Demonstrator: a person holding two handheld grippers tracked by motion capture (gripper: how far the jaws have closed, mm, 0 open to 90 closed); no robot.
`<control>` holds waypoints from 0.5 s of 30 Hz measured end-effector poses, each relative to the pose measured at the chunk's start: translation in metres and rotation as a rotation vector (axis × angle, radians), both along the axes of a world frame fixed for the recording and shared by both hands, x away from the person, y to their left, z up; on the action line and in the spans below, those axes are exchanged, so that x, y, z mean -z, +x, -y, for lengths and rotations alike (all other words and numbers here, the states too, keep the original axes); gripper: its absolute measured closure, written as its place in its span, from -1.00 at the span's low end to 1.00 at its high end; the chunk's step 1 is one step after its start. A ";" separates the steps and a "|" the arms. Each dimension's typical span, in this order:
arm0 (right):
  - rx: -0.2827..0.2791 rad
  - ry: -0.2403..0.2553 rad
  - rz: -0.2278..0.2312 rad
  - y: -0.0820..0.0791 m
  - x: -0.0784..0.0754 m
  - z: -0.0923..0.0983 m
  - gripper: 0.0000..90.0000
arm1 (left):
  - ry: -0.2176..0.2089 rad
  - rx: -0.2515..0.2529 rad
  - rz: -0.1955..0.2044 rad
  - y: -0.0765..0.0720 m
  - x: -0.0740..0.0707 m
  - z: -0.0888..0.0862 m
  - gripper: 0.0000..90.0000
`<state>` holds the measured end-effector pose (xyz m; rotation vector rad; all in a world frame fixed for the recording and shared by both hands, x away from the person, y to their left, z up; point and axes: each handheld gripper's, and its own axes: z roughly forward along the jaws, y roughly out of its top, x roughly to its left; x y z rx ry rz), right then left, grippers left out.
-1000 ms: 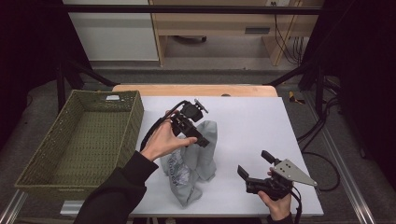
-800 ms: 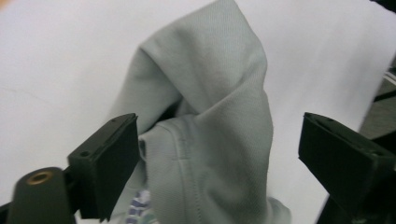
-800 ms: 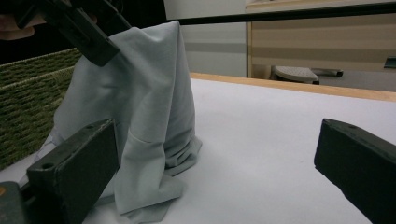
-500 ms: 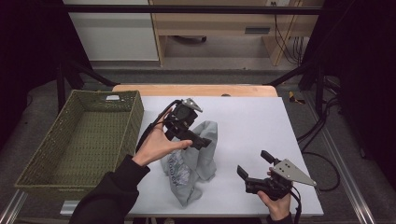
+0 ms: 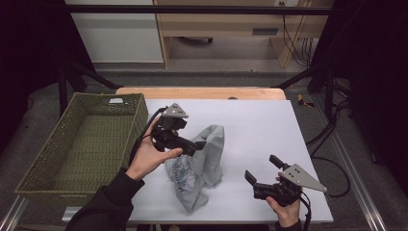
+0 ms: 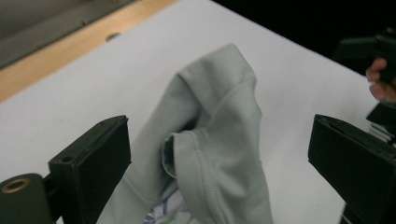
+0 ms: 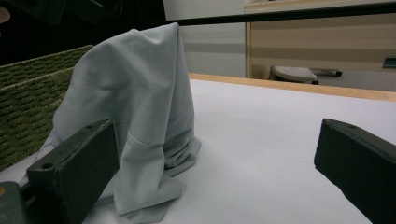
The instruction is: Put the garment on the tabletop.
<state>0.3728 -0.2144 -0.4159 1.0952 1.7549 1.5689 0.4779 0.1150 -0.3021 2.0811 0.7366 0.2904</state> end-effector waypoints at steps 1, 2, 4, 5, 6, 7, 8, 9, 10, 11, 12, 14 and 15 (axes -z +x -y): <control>0.001 0.000 -0.001 0.000 0.000 0.000 -0.99 | -0.020 -0.011 0.019 -0.001 0.002 -0.003 -0.88; 0.002 0.004 -0.001 0.000 0.000 0.000 -0.99 | -0.041 -0.017 0.036 -0.002 0.005 -0.006 -0.87; 0.003 0.005 -0.003 0.000 0.000 0.000 -0.99 | -0.072 -0.033 0.074 -0.004 0.012 -0.011 -0.86; 0.002 0.004 -0.002 0.000 0.000 0.001 -0.99 | -0.088 -0.032 0.076 -0.005 0.015 -0.013 -0.85; 0.002 0.004 -0.002 0.000 0.000 0.001 -0.99 | -0.108 -0.037 0.081 -0.007 0.019 -0.016 -0.86; 0.002 0.003 -0.002 0.000 0.000 0.001 -0.99 | -0.121 -0.036 0.081 -0.007 0.021 -0.017 -0.85; 0.003 0.004 -0.002 0.000 0.000 0.001 -0.99 | -0.139 -0.040 0.087 -0.009 0.024 -0.021 -0.86; 0.007 0.007 -0.005 0.000 0.000 0.001 -0.99 | -0.153 -0.046 0.092 -0.011 0.027 -0.023 -0.86; 0.007 0.006 -0.003 0.000 -0.001 0.001 -0.99 | -0.177 -0.053 0.101 -0.013 0.031 -0.027 -0.86; 0.008 0.006 -0.003 0.000 -0.001 0.001 -0.99 | -0.195 -0.060 0.112 -0.015 0.034 -0.029 -0.86; 0.007 0.006 -0.003 0.000 -0.001 0.001 -0.99 | -0.213 -0.063 0.120 -0.017 0.037 -0.032 -0.85; 0.006 0.007 -0.006 0.000 0.000 0.001 -0.99 | -0.232 -0.077 0.132 -0.021 0.043 -0.038 -0.86; 0.003 0.007 -0.005 0.000 0.000 0.001 -0.99 | -0.242 -0.076 0.144 -0.023 0.046 -0.041 -0.86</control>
